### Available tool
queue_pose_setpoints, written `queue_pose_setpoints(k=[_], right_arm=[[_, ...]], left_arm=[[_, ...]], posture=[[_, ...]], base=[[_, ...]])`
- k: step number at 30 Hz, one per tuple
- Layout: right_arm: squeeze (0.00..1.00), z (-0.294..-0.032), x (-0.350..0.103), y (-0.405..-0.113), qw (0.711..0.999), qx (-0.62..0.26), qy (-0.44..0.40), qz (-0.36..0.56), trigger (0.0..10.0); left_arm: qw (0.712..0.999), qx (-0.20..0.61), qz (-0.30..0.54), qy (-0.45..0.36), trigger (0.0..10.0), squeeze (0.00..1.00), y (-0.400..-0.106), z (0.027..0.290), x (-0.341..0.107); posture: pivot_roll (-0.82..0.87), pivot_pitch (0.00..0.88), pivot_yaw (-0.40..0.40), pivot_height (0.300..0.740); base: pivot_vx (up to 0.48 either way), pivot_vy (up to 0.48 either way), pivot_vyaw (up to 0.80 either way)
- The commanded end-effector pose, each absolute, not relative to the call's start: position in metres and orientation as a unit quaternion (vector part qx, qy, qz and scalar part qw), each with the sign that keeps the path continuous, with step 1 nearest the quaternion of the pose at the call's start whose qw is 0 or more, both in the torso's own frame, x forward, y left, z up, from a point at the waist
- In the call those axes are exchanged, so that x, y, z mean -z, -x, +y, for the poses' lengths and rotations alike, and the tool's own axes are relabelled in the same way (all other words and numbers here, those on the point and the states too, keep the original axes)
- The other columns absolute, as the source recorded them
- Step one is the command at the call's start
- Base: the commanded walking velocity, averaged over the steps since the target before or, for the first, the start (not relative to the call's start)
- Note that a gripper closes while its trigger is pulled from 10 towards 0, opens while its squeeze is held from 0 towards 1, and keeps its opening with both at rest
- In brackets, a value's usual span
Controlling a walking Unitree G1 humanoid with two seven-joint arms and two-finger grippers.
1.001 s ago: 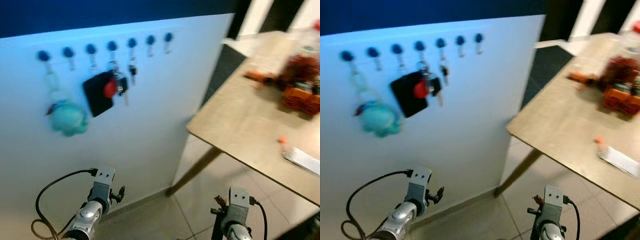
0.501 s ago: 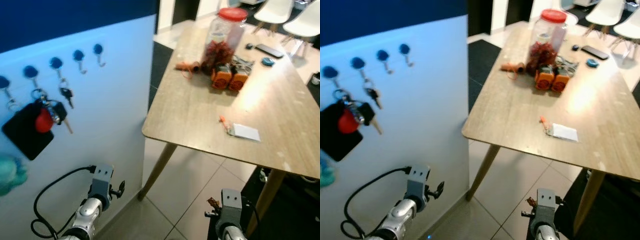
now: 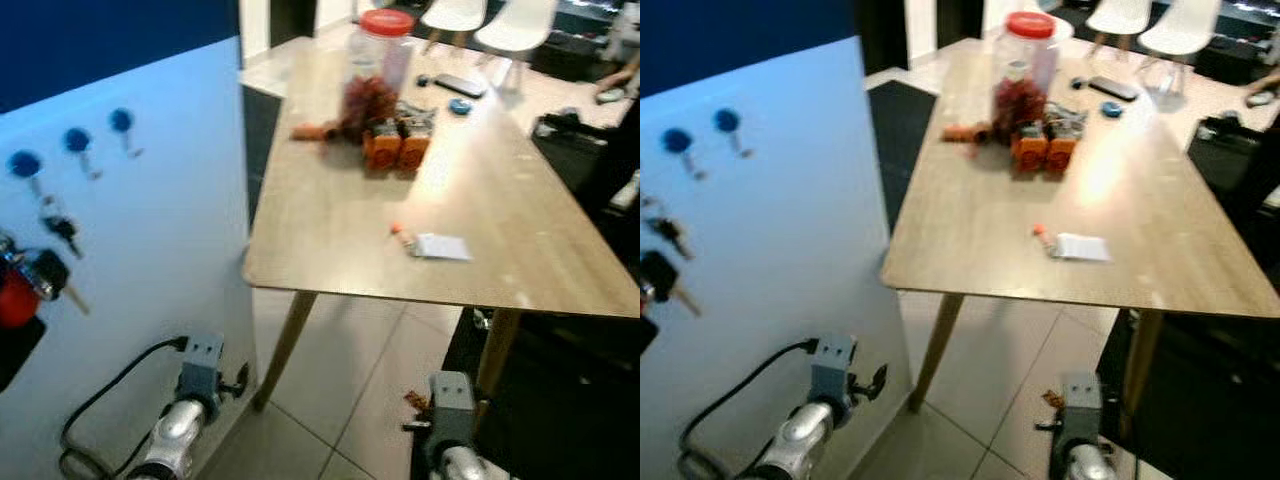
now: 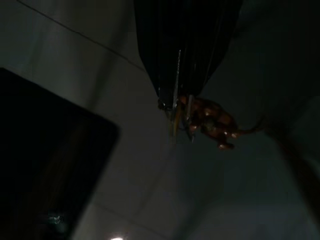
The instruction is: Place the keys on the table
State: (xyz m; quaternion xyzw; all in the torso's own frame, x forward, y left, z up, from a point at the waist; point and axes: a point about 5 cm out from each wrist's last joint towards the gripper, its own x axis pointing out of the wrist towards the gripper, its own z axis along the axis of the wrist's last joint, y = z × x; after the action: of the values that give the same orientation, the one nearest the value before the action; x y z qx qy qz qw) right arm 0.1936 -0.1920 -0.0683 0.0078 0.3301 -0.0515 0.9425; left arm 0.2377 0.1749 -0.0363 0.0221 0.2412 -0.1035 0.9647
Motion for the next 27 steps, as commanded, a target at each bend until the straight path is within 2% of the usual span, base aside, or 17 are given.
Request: queue_pose_setpoints(k=[1, 4, 13, 27], right_arm=[[0.0, -0.1846, 0.07, -0.1926, 0.942, 0.039, -0.009, 0.334, 10.0], [0.0, -0.1831, 0.0696, -0.1935, 0.942, 0.033, -0.012, 0.333, 10.0], [0.0, -0.1771, 0.0722, -0.1914, 0.939, 0.011, -0.011, 0.345, 10.0], [0.0, -0.1789, 0.0706, -0.1934, 0.941, 0.009, -0.006, 0.339, 10.0]], left_arm=[[0.962, 0.088, 0.258, -0.021, 10.0, 0.0, -0.2289, 0.181, 0.0426], [0.962, 0.084, 0.258, -0.018, 10.0, 0.0, -0.229, 0.1821, 0.0425], [0.965, 0.073, 0.252, -0.004, 10.0, 0.0, -0.231, 0.182, 0.0412], [0.965, 0.093, 0.246, -0.013, 10.0, 0.0, -0.2336, 0.1749, 0.0394]], posture=[[0.06, 0.025, -0.039, 0.74], [0.06, 0.03, -0.042, 0.74], [0.06, 0.043, -0.046, 0.74], [0.06, 0.055, -0.045, 0.74]], base=[[0.0, 0.0, -0.8], [0.0, 0.0, -0.8], [0.0, -0.027, 0.0], [0.0, -0.442, 0.0]])
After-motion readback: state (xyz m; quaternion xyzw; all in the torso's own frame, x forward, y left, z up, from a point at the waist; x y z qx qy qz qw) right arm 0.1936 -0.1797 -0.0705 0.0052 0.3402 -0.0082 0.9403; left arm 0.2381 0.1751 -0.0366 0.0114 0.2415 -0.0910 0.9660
